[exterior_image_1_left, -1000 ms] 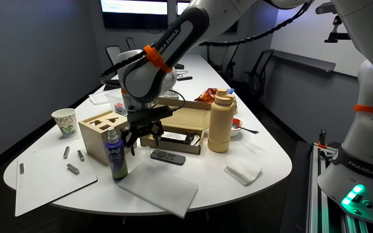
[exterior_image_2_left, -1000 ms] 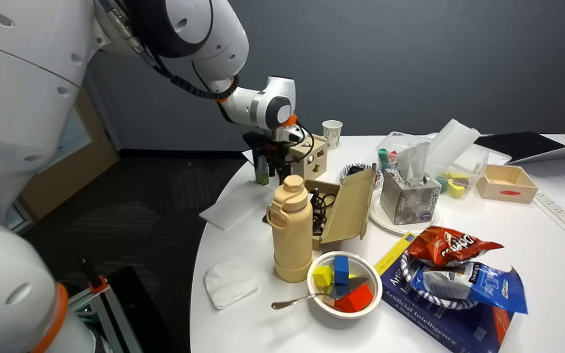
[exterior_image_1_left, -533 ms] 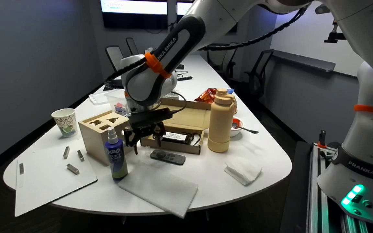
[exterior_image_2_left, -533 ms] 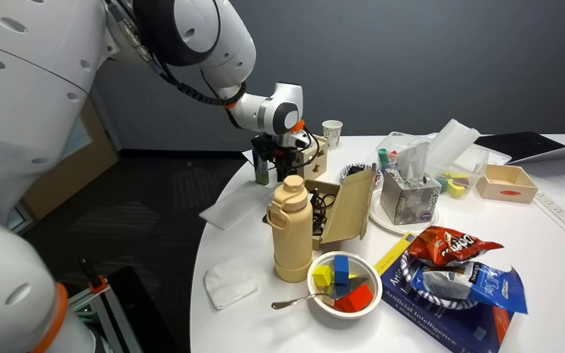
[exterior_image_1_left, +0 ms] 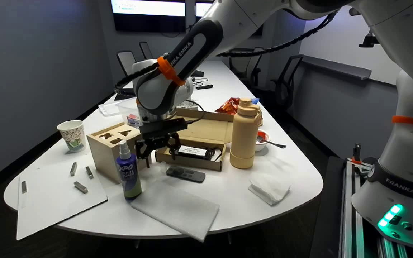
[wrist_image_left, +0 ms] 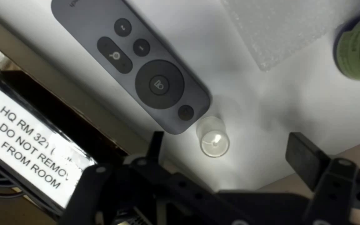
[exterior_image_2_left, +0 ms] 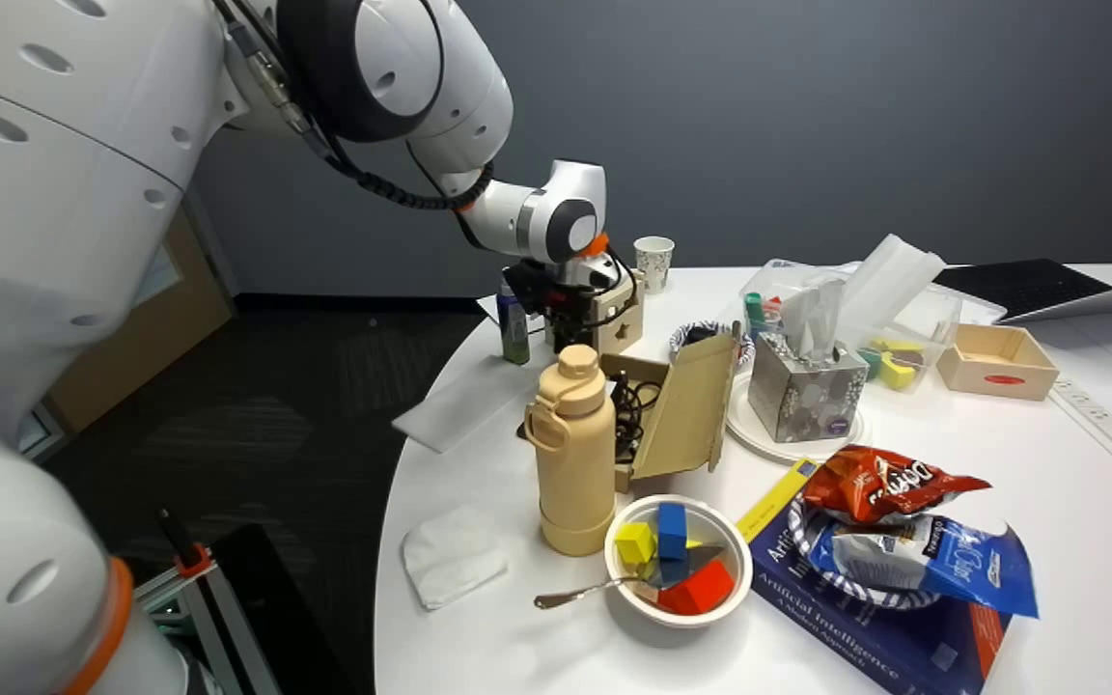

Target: Put the clear lid on top of the blue bottle.

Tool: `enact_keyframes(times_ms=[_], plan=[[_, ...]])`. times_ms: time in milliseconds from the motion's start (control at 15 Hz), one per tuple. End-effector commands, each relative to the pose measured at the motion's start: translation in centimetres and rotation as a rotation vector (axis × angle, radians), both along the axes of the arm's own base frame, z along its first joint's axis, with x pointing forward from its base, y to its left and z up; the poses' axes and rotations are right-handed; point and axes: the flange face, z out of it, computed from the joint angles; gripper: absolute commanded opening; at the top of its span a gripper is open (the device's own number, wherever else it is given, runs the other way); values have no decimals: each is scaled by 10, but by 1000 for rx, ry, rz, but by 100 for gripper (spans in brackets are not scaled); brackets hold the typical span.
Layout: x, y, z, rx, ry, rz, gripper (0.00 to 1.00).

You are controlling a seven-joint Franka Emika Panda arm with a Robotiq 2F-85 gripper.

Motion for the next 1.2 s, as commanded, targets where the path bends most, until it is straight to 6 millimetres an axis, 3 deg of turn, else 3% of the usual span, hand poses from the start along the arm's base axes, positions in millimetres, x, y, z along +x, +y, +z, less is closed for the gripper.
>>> enact_keyframes(times_ms=[0, 800, 867, 1000, 1133], plan=[[4, 3, -1, 30, 29, -6, 100], [1, 4, -11, 14, 65, -17, 100], [1, 3, -12, 12, 66, -17, 75], [1, 3, -11, 12, 66, -17, 66], [2, 3, -11, 11, 65, -17, 49]])
